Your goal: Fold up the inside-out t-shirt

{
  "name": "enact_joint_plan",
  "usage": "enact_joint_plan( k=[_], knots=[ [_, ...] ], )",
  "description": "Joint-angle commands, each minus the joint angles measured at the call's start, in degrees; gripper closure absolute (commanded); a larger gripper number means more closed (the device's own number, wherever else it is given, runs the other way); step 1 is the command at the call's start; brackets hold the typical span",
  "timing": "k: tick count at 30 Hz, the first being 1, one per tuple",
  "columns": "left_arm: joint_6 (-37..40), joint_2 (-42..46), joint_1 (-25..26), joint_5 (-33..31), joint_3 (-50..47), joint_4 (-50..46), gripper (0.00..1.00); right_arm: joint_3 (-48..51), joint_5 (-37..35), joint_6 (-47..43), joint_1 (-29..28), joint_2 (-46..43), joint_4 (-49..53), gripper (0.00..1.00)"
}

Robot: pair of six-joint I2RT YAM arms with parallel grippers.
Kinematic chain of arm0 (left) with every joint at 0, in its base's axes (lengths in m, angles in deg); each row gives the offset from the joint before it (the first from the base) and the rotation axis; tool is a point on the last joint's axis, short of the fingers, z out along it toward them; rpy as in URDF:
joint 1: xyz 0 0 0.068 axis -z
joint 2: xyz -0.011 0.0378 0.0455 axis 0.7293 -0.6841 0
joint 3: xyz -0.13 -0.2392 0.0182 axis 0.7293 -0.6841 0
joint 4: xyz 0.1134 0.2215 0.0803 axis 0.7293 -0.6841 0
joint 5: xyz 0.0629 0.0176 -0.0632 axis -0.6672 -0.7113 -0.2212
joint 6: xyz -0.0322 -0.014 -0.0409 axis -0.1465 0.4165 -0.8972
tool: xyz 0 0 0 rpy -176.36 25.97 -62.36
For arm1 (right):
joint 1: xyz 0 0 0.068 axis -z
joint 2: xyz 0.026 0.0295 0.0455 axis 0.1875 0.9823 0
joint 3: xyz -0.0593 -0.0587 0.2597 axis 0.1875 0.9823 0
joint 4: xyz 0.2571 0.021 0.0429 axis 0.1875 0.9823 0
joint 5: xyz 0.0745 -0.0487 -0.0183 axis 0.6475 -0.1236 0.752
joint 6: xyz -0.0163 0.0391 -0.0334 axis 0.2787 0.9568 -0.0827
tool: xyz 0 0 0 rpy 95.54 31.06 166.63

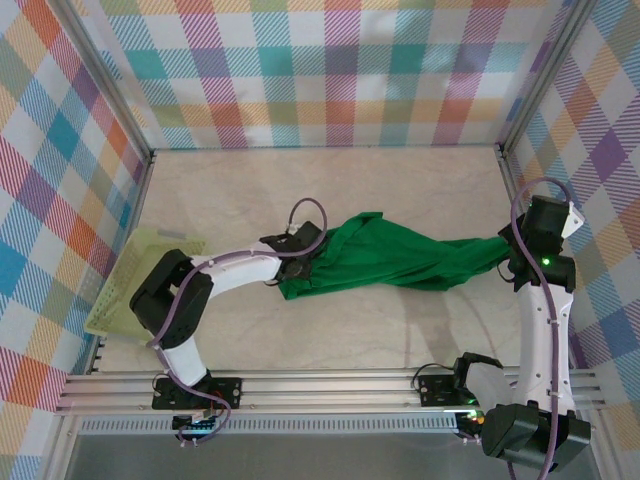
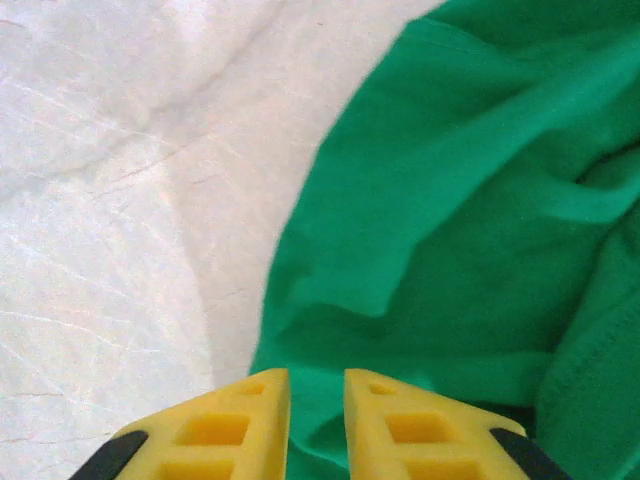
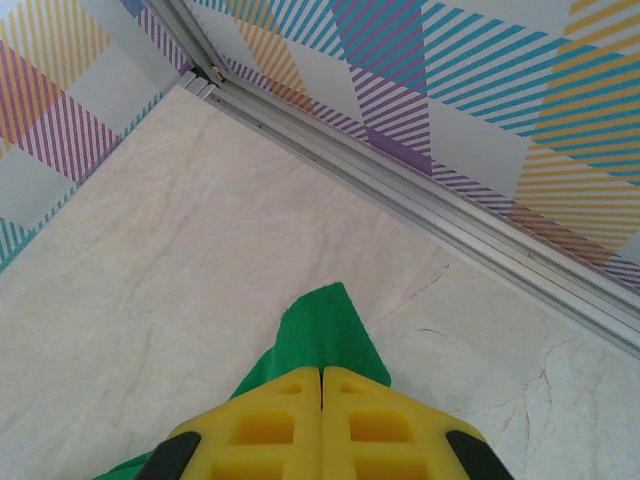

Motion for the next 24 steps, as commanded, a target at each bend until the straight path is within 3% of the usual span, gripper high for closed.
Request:
enact_joint_plan(
  k=[1, 4, 7, 14, 18, 24],
  knots=[
    [-0.53, 1.82, 0.39, 2.28, -1.53, 1.30, 0.81, 0.35, -0.47, 0.29, 0.35, -0.25, -1.23, 1.00],
    [0.72, 2.63, 0.60, 4.56, -1.91, 2.40, 0.83, 0.45, -0.31, 0.29, 0.38, -0.25, -1.38, 1.00],
    [2.68, 4.10, 2.70, 4.71, -2.24, 3.49, 0.64, 0.39, 0.05, 0.29, 0.33, -0.08, -1.48, 1.00],
    [3.44, 0.84, 4.48, 4.41, 0.72, 2.37, 0.48, 0.45, 0.32, 0.20, 0.39, 0.00, -1.49, 1.00],
    [3.51, -2.95, 4.47, 4.55, 3.36, 0.86, 0.50, 0.42, 0.24, 0.20, 0.36, -0.24, -1.48, 1.00],
    [2.50, -5.24, 3.46, 3.99, 4.88, 0.64, 0.74, 0.52, 0.36, 0.29, 0.38, -0.25, -1.52, 1.00]
  ],
)
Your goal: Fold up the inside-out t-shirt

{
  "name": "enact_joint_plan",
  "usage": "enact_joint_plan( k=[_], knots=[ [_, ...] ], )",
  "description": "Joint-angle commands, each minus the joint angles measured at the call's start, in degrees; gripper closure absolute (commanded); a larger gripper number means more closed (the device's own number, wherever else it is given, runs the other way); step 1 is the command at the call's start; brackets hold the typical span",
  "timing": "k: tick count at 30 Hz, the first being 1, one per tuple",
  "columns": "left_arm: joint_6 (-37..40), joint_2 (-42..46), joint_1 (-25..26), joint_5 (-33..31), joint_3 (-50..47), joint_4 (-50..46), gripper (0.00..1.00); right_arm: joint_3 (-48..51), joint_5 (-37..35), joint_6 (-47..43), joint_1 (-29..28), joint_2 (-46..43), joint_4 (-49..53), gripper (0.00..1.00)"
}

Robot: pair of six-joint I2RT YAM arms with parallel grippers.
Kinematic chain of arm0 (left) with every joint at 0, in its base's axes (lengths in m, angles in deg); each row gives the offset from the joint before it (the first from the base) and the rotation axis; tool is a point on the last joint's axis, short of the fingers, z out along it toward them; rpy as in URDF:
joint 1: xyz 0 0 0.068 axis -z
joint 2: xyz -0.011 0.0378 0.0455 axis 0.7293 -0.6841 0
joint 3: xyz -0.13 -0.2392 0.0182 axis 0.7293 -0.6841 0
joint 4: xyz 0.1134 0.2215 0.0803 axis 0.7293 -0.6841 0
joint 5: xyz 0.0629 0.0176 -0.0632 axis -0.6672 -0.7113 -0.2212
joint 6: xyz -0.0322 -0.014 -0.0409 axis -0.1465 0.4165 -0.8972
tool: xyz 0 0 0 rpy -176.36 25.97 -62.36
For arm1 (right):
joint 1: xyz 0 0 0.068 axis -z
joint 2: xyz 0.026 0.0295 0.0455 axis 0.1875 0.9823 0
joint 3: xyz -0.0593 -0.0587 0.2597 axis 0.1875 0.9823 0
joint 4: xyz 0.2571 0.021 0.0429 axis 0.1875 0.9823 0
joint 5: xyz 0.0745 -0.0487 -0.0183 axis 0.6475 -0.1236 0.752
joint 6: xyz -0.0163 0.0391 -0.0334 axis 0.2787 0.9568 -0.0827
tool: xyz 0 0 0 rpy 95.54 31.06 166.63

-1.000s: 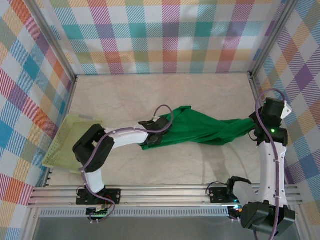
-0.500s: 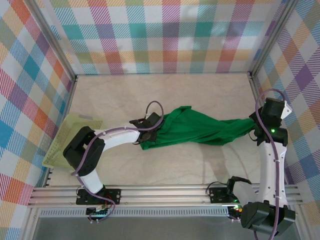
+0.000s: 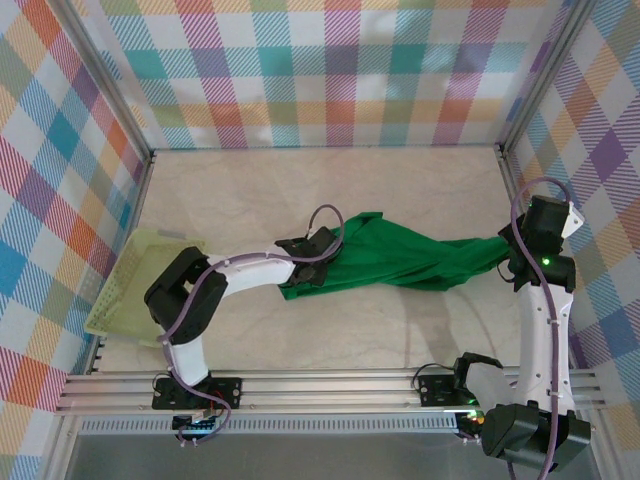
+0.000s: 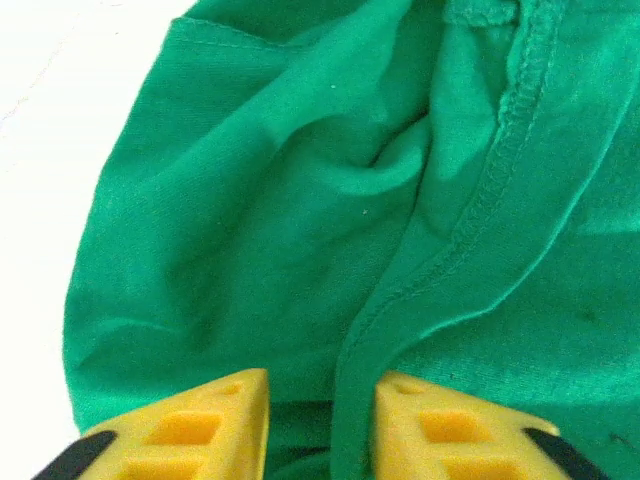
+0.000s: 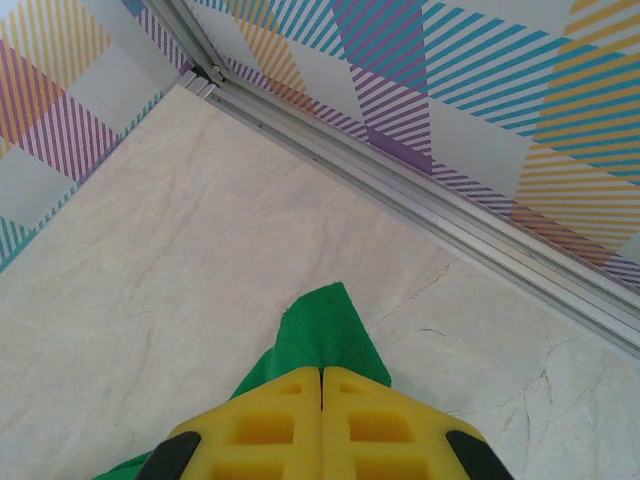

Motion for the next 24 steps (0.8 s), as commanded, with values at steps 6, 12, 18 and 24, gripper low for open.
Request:
enact_joint_plan(
  k=[6, 12, 18, 24],
  knots=[
    [-0.86, 0.95, -2.41, 1.41, 1.40, -1.12, 0.93, 0.26, 0.08, 0.29, 0.41, -0.66, -1.48, 1.00],
    [-3.79, 6.85, -10.22, 8.69, 2.29, -0.46, 1.00, -1.30, 4.65, 0.84, 0.42, 0.14, -3.74, 1.00],
    [-8.70, 14.49, -27.81, 23.70, 13.17, 1.15, 1.00, -14.45, 19.69, 4.74, 0.38, 7.36, -9.50, 1.00],
    [-12.30, 23.07, -39.46, 30.55, 16.80, 5.86, 1.00, -22.88, 26.94, 1.72, 0.37, 7.83, -15.40, 1.00]
  ],
)
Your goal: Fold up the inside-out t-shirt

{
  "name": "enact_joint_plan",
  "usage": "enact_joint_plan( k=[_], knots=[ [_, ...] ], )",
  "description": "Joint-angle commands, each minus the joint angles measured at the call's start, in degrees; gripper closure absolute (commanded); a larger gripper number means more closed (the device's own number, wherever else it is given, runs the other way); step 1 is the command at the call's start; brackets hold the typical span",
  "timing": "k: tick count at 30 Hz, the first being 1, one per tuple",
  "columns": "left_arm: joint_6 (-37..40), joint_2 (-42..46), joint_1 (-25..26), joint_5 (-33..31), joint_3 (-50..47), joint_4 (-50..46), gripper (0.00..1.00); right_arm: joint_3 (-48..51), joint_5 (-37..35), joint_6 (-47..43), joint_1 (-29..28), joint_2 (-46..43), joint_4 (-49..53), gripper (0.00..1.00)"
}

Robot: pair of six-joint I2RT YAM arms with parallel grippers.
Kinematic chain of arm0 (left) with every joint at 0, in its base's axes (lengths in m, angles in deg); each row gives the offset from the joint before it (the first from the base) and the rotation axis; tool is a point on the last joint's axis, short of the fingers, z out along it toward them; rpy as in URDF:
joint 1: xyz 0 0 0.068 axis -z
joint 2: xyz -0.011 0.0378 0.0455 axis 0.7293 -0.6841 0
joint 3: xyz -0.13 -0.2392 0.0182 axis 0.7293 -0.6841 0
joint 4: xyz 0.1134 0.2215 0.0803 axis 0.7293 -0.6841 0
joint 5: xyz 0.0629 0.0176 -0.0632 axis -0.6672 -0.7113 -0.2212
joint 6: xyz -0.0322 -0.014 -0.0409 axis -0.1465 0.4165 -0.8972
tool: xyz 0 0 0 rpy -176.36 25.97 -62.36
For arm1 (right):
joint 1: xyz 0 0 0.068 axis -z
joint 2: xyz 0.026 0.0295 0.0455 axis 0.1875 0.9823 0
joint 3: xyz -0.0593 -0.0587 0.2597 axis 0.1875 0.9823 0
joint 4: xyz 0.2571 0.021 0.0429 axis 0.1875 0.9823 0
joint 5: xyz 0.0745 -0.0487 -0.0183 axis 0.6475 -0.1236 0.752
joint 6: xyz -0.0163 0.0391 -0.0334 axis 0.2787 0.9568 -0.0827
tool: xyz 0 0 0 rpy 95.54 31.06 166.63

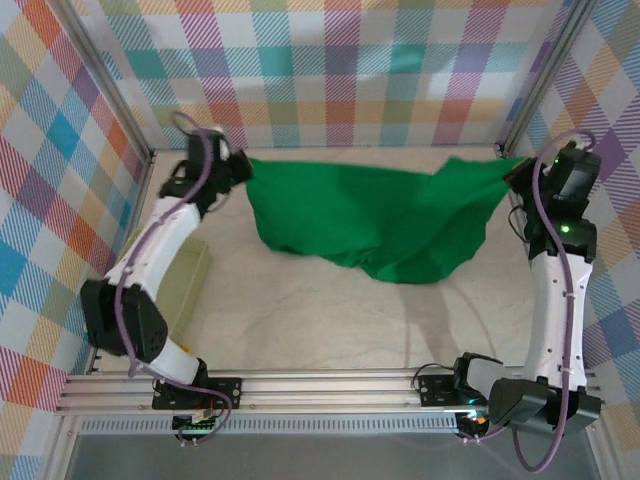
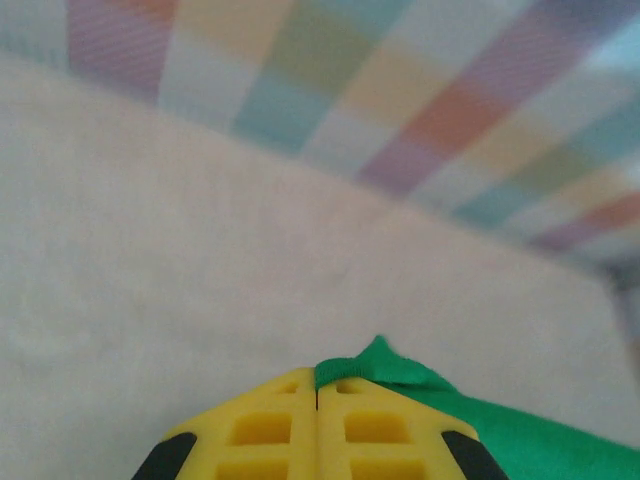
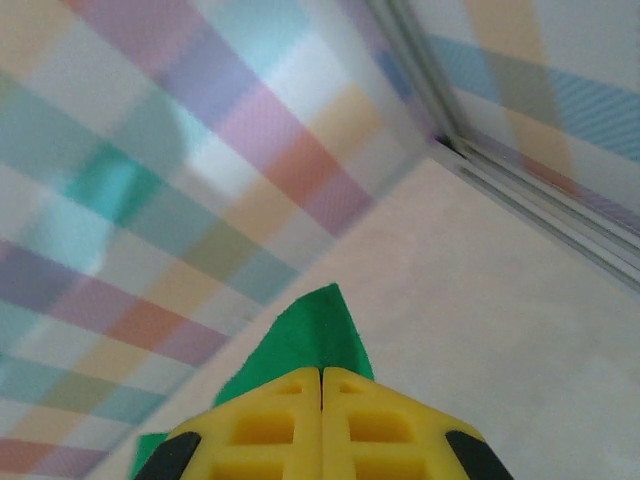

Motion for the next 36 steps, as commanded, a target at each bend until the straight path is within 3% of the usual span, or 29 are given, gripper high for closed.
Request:
enact_joint_plan(
  k=[1, 4, 8, 13, 17, 21, 25, 29, 36],
  knots=[
    [-2.90, 6.67, -2.57, 5.68, -2.44, 2.88, 1.00, -2.28, 8.65, -1.91, 0.35, -2.26, -8.15, 1.00],
    [-5.11, 13.43, -2.21, 7.86, -13.30, 9.19, 1.00, 1.43, 14.67, -3.04, 0.37, -3.95, -9.92, 1.00],
    [-7.98, 19.80, 1.13, 8.35, -32.28, 14.85, 1.00, 12.59, 16.57, -1.96, 0.29, -6.47, -8.95, 1.00],
    [-6.63, 19.60, 12.36, 4.48, -45.85, 6.85, 1.00, 25.26, 4.15, -1.48, 0.35, -11.45, 2.95, 1.00],
    [-10.55, 18.92, 16.75, 2.04, -51.18, 1.02, 0.93, 30.76, -4.73, -0.67, 0.34, -15.45, 8.76, 1.00],
    [-11.31, 20.48, 17.22, -2.57, -50.36, -7.31, 0.71, 33.23, -6.46, 0.56, 0.37, -16.98, 10.12, 1.00],
    [-7.22, 20.63, 17.99, -9.14, -42.79, -12.79, 0.43, 35.16, -4.70, 0.98, 0.37, -15.97, 9.44, 1.00],
    [-4.12, 10.88, 22.27, -13.15, -32.82, -14.91, 0.36, 36.82, -3.09, 1.10, 0.35, -15.48, 7.76, 1.00],
    [-6.61, -3.60, 23.84, -16.69, -24.61, -13.66, 0.41, 37.56, -3.04, 0.22, 0.34, -15.33, 6.12, 1.00]
  ],
)
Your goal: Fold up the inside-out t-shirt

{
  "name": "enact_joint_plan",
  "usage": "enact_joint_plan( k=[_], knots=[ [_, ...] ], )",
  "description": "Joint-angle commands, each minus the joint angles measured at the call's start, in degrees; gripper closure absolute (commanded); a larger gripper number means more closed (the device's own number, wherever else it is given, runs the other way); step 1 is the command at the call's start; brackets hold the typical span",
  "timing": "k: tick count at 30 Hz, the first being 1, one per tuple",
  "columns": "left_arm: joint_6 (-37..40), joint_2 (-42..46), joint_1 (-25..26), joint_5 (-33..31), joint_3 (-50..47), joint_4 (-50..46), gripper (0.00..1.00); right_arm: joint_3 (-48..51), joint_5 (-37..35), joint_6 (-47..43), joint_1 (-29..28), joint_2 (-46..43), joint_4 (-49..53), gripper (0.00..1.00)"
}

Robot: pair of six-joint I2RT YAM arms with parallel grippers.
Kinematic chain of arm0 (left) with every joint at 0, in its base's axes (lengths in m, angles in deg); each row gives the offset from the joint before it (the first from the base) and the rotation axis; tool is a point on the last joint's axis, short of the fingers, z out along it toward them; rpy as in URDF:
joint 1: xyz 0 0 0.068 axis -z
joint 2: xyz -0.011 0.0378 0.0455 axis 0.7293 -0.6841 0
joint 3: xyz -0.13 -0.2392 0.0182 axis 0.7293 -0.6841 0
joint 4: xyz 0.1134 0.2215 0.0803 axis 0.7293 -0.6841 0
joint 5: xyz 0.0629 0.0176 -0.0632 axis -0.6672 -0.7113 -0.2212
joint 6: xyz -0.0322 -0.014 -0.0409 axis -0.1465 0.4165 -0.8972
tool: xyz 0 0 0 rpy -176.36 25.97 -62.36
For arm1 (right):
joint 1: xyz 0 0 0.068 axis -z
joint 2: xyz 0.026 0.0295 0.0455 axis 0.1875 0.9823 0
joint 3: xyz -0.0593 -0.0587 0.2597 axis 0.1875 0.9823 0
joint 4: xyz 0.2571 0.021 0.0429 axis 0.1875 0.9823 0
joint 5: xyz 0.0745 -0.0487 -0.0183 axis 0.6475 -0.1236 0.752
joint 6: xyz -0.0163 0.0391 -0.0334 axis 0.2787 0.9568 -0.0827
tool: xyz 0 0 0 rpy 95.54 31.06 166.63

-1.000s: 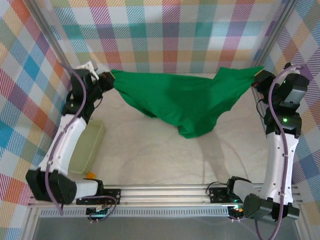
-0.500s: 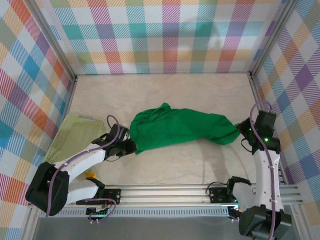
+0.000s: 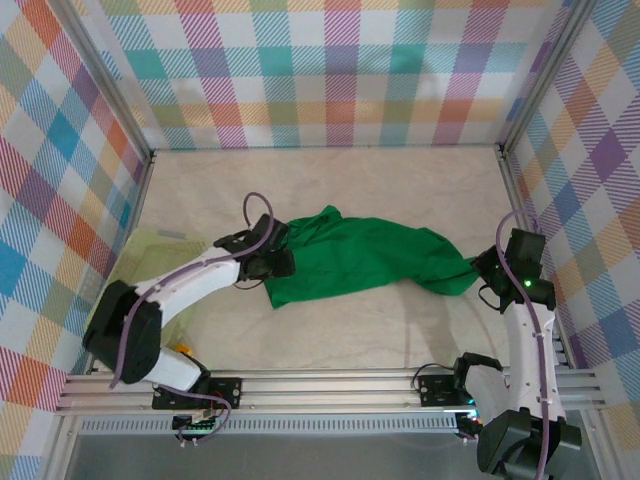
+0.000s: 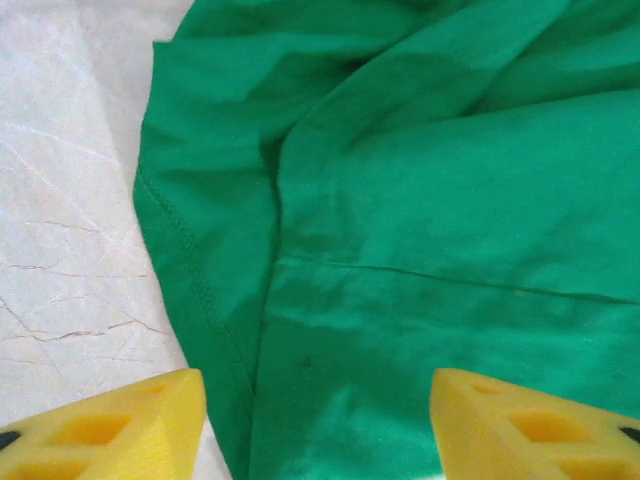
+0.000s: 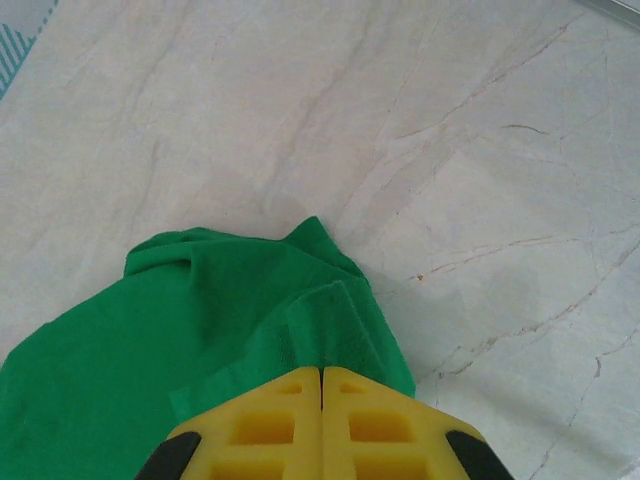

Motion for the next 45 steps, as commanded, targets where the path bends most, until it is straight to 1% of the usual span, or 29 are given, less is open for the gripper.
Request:
enact_joint_plan(
  k=[1, 4, 7, 11, 19, 23, 27, 31, 39, 45],
  knots=[
    [-0.70, -5.67, 0.08, -3.62, 3.60, -2.09, 0.41, 0.65, 0.23, -0.02, 0.35, -0.07, -1.64, 1.00],
    [-1.09, -9.94, -0.01, -2.57, 4.97, -0.38, 0.41, 0.82, 0.46, -0.62, 0.37, 0.11, -1.94, 1.00],
    [-1.09, -12.61, -0.60, -1.23, 5.41, 2.07, 0.44, 1.09, 0.39, -1.01, 0.33, 0.37, -2.46, 1.00],
    [-0.92, -14.39, -0.98, -0.99, 6.07, 4.09, 0.49, 1.39, 0.85, -1.19, 0.29, 0.61, -3.16, 1.00],
    [-0.37, -16.78, -1.67, -0.89, 6.39, 5.68, 0.51, 1.35, 1.81, -1.46, 0.36, 1.12, -3.53, 1.00],
    [-0.30, -18.27, -1.94, -0.02, 6.48, 6.16, 0.58, 0.98, 1.65, -1.71, 0.37, 1.04, -3.12, 1.00],
    [-0.30, -17.59, -1.94, 0.59, 5.77, 6.82, 0.67, 0.68, 1.24, -1.90, 0.37, 0.54, -2.70, 1.00],
    [-0.28, -16.65, -1.94, -0.31, 5.60, 6.30, 0.74, 0.48, 1.27, -1.74, 0.35, 0.77, -2.73, 1.00],
    [0.58, -14.77, -1.28, -3.06, 5.84, 4.46, 0.76, -0.01, 1.95, -1.89, 0.35, 1.16, -2.84, 1.00],
    [0.95, -15.14, -0.27, -5.25, 6.95, 3.11, 0.77, -0.13, 2.12, -2.16, 0.33, 1.20, -2.68, 1.00]
  ],
)
